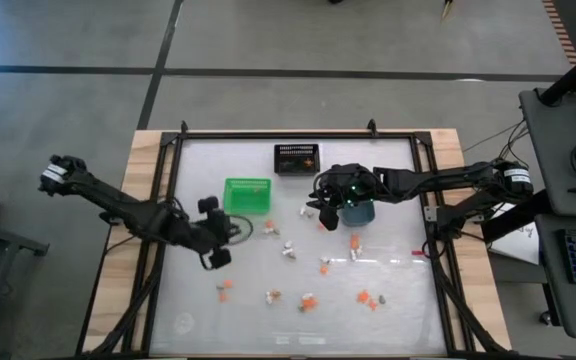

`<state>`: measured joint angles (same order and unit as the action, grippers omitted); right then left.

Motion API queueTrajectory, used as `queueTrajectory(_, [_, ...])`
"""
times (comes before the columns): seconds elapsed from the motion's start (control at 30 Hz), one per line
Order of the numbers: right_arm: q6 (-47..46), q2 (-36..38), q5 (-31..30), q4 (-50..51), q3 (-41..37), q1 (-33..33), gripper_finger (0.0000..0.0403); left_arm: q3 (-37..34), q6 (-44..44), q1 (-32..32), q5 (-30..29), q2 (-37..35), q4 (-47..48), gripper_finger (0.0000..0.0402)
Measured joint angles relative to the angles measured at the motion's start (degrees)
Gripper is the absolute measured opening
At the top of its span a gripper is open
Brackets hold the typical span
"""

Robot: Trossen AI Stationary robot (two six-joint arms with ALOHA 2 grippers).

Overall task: Sort Halloween decoration
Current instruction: Put the gray skull toy into the green bin

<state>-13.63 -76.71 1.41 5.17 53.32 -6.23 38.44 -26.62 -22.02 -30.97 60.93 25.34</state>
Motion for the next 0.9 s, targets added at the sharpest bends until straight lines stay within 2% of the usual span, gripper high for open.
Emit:
queueTrajectory(0.2, [0.1,0.0,0.0,-0.1,0.0,0.0,0.0122,0.0,3.0,10.2,0.7,-2.9,-3.6,0.0037])
queueTrajectory(0.5, [-0.8,0.0,0.0,-0.1,0.0,0.0,0.0118,-0.7,9.7,26.7,14.1,0.9,-3.2,0.0037])
queueTrajectory(0.67, [-2.3,0.0,0.0,0.0,0.0,0.1,0.0123,-0.7,12.6,31.6,15.5,4.6,-0.2,0.0037])
queueTrajectory(0.9, [-3.0,0.0,0.0,0.1,0.0,0.3,0.0118,-0.7,15.4,35.0,15.5,8.8,0.2,0.0037])
